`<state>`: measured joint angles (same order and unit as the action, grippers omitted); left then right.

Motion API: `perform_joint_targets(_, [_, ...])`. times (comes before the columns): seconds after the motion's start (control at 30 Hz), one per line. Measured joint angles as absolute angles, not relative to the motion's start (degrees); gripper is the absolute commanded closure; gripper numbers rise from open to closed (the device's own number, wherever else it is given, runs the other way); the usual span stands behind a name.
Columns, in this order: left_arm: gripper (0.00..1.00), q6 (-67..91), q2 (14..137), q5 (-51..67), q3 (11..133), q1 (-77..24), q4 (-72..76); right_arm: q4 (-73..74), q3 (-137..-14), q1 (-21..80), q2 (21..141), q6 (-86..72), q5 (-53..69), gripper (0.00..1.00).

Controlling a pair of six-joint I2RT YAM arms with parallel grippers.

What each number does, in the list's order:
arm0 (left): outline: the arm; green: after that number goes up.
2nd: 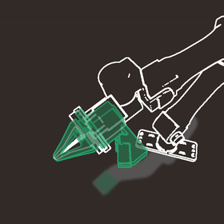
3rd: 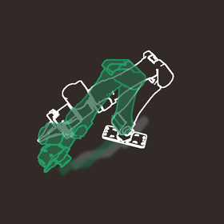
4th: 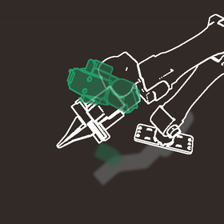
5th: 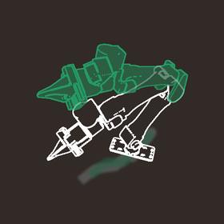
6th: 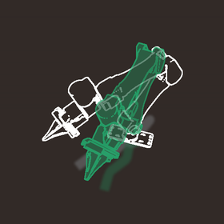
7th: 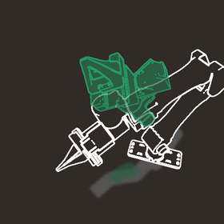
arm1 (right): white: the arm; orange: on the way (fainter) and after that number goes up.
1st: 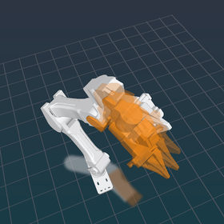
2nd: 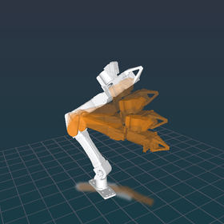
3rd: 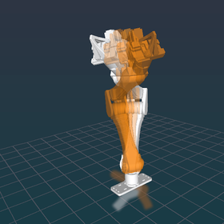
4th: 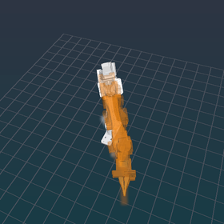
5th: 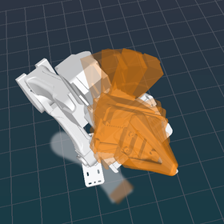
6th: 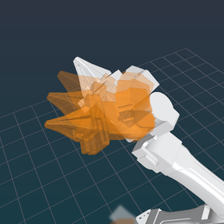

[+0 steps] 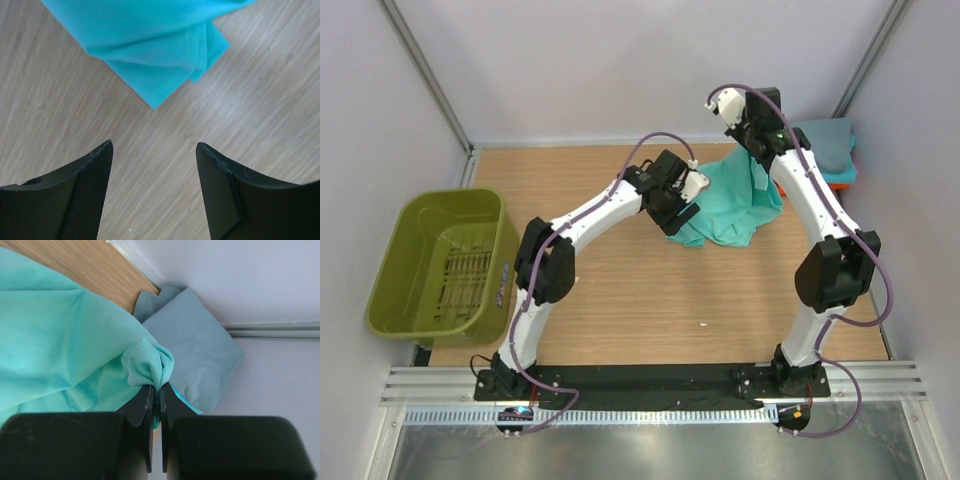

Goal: Fold and stack the t-shirts
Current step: Flatten the tshirt out

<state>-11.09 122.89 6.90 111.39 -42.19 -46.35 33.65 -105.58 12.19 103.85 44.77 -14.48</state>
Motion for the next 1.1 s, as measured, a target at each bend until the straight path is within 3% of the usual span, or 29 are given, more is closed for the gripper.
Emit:
perform_joint_targets(0.23, [0.34,-12.3,129.4,4.5,119.7,-45.1,-46.3,33.3,-103.6,9.9,103.8,42.9,-13.4,0.99])
perform_joint_targets(1.1, [0.43,-11.5,139.7,5.1,124.1,-47.2,-45.5,32.6,-103.5,6.9,103.8,39.1,-11.8,0.99])
